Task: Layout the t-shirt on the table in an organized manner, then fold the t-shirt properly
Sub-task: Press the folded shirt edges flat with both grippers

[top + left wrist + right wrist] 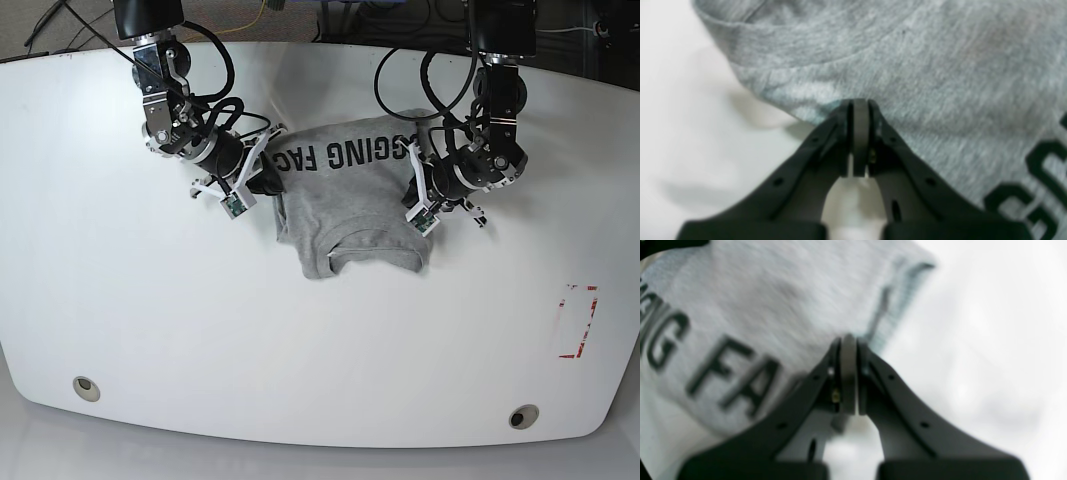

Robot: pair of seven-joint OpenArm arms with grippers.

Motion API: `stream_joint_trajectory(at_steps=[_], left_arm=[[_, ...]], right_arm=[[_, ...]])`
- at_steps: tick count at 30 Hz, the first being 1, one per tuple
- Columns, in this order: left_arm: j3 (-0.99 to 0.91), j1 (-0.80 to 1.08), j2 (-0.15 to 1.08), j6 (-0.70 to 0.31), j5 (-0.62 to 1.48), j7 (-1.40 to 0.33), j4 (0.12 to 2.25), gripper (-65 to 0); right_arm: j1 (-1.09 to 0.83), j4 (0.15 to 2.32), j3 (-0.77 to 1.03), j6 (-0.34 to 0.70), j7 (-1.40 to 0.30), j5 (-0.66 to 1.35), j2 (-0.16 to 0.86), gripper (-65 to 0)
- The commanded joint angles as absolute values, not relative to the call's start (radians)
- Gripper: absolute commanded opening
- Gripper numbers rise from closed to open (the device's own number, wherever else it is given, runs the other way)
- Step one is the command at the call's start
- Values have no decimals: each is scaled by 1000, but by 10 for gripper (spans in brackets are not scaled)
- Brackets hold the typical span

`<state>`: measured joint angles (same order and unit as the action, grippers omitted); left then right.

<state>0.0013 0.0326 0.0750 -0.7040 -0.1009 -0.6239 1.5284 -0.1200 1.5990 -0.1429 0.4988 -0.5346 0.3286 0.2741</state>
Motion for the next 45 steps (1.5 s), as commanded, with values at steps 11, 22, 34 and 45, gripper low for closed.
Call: stream_joint_trajectory(at_steps=[11, 22, 34, 45], left_arm=[[-2, 1, 137, -698, -124, -647, 1543, -650], [-35, -16, 168, -698, -122, -647, 1607, -650], [-38, -25, 159, -698, -122, -647, 1776, -650], [-47, 22, 48, -698, -122, -524, 1799, -650]], right_arm=[[-124, 1685, -271, 404, -522, 344, 249, -649], [-113, 1753, -358, 303, -522, 346, 248, -649], [-84, 1785, -344, 302, -556, 344, 259, -649], [-94, 1825, -223, 312, -565, 346, 259, -649]])
